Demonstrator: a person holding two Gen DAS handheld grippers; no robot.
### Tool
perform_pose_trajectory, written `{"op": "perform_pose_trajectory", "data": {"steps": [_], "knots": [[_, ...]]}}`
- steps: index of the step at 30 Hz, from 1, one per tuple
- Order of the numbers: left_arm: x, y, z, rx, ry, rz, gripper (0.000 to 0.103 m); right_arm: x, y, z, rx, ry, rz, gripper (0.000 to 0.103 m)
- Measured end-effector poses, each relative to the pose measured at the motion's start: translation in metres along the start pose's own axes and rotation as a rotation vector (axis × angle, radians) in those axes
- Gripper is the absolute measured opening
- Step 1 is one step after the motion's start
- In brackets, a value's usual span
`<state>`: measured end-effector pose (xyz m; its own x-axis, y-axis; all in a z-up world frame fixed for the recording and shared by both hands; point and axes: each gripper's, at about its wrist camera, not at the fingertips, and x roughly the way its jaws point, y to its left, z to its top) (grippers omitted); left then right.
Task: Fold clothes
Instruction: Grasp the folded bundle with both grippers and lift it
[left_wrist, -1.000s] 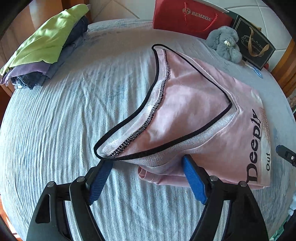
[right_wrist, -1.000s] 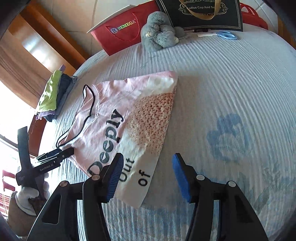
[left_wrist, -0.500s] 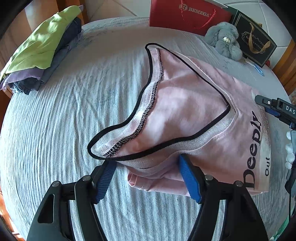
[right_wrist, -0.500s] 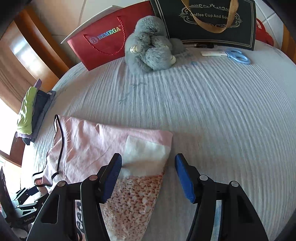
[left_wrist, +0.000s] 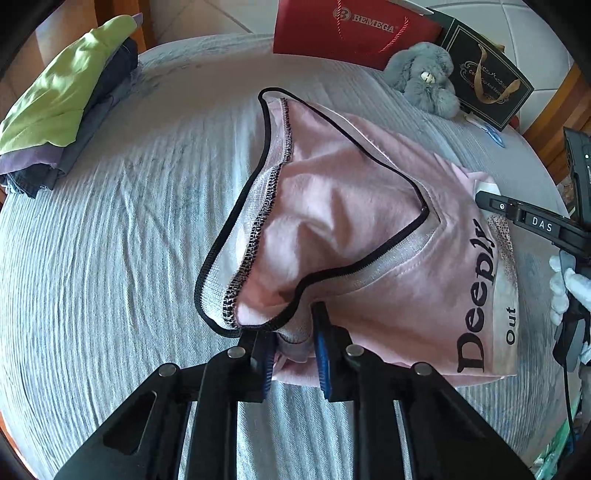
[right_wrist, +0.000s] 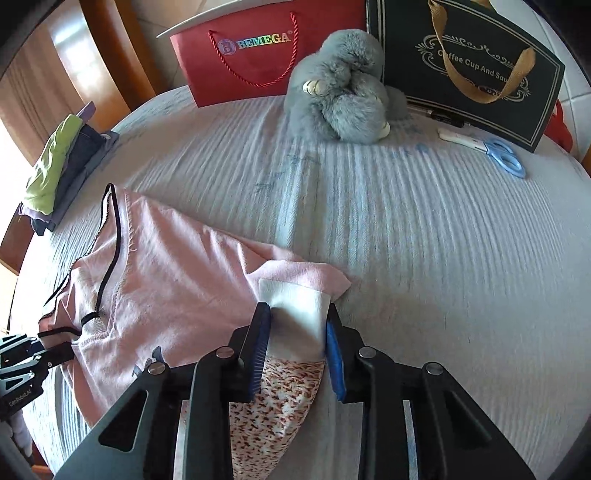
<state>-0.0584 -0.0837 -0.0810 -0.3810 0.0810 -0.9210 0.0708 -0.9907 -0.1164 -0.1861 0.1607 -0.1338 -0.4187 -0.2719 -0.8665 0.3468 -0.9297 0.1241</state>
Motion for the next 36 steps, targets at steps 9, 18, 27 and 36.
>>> {"op": "perform_pose_trajectory", "data": {"steps": [9, 18, 27, 36], "knots": [[-0.011, 0.003, 0.006, 0.020, 0.001, 0.000, 0.012, -0.006, 0.032, 0.000, -0.158, -0.002, -0.055, 0.014], [0.005, 0.004, 0.032, -0.008, -0.026, -0.044, 0.011, 0.002, 0.026, 0.003, -0.110, 0.023, -0.014, 0.013], [-0.038, 0.006, -0.061, -0.037, -0.163, -0.035, 0.009, -0.076, 0.056, 0.021, -0.225, -0.186, -0.009, 0.011], [-0.032, 0.021, 0.045, -0.018, -0.353, -0.006, 0.010, -0.138, 0.144, 0.083, -0.335, -0.351, 0.012, 0.011]]}}
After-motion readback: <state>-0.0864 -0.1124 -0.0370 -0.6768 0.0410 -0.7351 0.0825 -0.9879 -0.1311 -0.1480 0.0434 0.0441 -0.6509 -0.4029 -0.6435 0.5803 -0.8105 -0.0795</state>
